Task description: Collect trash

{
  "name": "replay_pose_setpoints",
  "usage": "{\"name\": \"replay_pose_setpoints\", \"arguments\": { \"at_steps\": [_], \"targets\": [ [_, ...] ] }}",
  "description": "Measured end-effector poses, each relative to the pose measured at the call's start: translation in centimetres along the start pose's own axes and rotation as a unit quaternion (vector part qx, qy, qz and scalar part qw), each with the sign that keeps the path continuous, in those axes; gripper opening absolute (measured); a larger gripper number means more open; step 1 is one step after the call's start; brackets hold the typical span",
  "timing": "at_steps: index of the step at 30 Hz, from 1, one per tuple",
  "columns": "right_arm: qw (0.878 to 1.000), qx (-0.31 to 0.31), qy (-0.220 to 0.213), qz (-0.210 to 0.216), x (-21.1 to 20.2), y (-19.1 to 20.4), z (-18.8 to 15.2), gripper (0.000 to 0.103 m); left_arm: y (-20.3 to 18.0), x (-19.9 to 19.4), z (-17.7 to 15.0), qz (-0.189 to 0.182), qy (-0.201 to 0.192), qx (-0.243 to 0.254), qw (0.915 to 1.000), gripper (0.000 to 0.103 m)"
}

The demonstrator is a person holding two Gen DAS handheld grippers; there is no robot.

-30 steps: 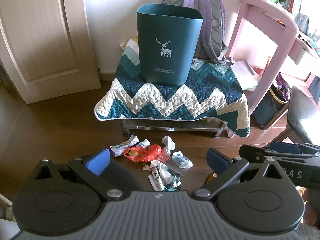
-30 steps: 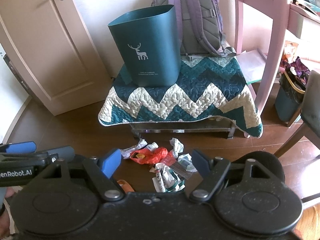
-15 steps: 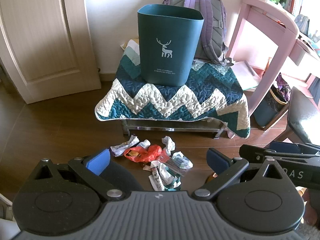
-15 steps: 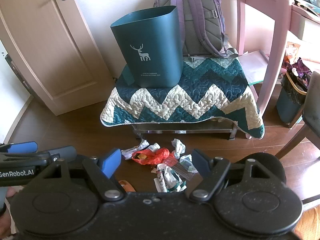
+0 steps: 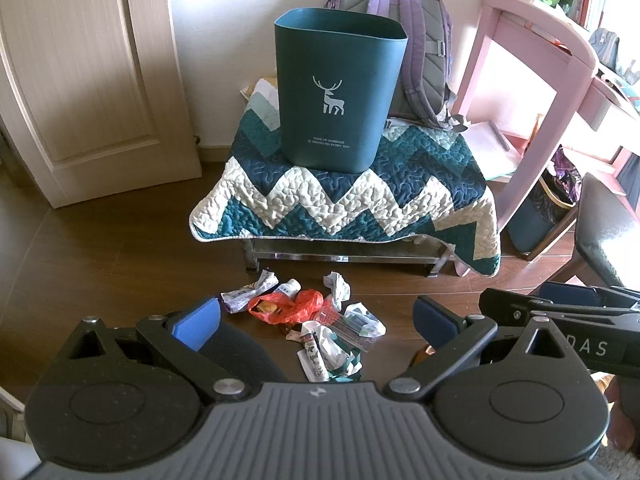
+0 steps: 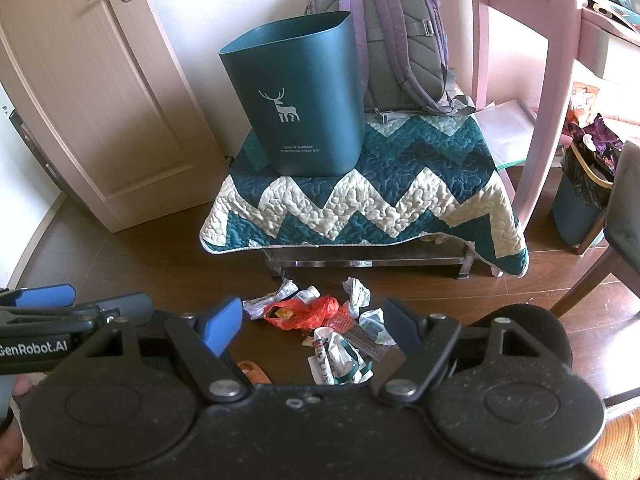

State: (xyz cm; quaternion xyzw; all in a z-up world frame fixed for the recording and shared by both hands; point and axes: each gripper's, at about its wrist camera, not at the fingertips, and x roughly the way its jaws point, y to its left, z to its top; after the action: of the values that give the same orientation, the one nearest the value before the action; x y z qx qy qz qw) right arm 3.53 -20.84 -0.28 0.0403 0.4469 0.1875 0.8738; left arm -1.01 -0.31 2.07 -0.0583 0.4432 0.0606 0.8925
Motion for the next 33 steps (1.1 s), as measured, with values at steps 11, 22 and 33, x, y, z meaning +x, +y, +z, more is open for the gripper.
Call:
{"name": "replay_pose_setpoints", "arguments": {
  "at_steps": [11,22,33],
  "targets": [
    [1.0,0.0,0.0,0.0,0.1,-0.1,-0.1,0.078,0.0,0.0,-0.1,0.0,0.0,0.0,1.0,0.103],
    [1.0,0.001,0.001,0.0,0.2,-0.1,-0.1,0.078,-0.1,0.0,-0.2,-0.001,0.001,0.0,1.0,0.103],
    [1.0,0.001,0.009,-0.006,1.1,-0.4,-0.3,0.078,0.5,1.1,-0.2,-0.018,-0.004,-0.025,0.9995,0.103]
  ]
}}
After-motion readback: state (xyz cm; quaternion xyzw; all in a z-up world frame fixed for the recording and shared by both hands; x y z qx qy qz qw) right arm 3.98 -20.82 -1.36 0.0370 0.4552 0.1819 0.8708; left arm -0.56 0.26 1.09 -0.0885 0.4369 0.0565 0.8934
